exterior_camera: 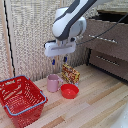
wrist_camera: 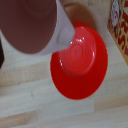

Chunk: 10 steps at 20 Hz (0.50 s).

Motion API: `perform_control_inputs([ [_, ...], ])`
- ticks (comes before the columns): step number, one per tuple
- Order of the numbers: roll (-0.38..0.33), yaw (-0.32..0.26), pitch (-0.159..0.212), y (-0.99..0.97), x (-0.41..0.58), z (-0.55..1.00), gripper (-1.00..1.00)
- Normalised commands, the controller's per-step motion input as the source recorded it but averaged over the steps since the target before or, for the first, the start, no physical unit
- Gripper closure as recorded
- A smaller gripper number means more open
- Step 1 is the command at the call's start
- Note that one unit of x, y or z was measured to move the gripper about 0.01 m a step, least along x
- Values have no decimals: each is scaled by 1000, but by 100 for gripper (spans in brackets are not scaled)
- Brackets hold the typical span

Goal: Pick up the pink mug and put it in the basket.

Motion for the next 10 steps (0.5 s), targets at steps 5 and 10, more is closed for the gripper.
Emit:
perform_control_inputs([
  [5, 0, 42, 127, -63, 463, -411, -100],
  [10, 0, 69, 143, -47, 171, -389, -100],
])
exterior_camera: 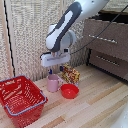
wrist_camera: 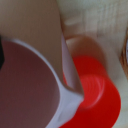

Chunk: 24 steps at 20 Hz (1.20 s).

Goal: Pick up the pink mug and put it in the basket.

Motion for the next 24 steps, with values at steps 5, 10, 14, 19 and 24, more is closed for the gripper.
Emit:
perform_control_inputs([
  [5, 0, 42, 85, -114, -39, -210, -100],
  [10, 0, 0, 11, -99, -27, -142, -100],
  [14, 0, 20, -22, -36, 161, -282, -100],
  [19, 0, 28, -26, 0, 212, -198, 100],
  [24, 0, 0, 6, 23, 48, 0, 100],
])
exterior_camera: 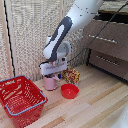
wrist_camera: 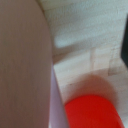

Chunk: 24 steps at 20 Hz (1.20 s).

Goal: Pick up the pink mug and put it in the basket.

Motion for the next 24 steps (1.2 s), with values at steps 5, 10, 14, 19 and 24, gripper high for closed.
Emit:
perform_control_inputs([
  [5, -14, -7, -13, 77, 3, 71, 100],
  [10, -2, -2, 25, 98, 0, 361, 100],
  [14, 16, -30, 110, 26, 9, 715, 100],
  [19, 37, -37, 129, 0, 126, 823, 100],
  [24, 24, -3, 114, 72, 317, 879, 100],
])
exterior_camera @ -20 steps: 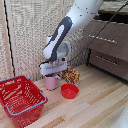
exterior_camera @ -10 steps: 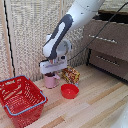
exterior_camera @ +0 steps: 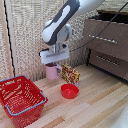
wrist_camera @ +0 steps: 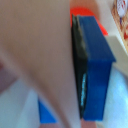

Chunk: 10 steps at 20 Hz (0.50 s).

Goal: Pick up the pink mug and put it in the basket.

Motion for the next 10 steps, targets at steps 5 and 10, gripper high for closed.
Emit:
perform_control_inputs([
  [5, 37, 0, 53, 261, 287, 855, 100],
  [10, 37, 0, 28, 647, 63, 746, 100],
])
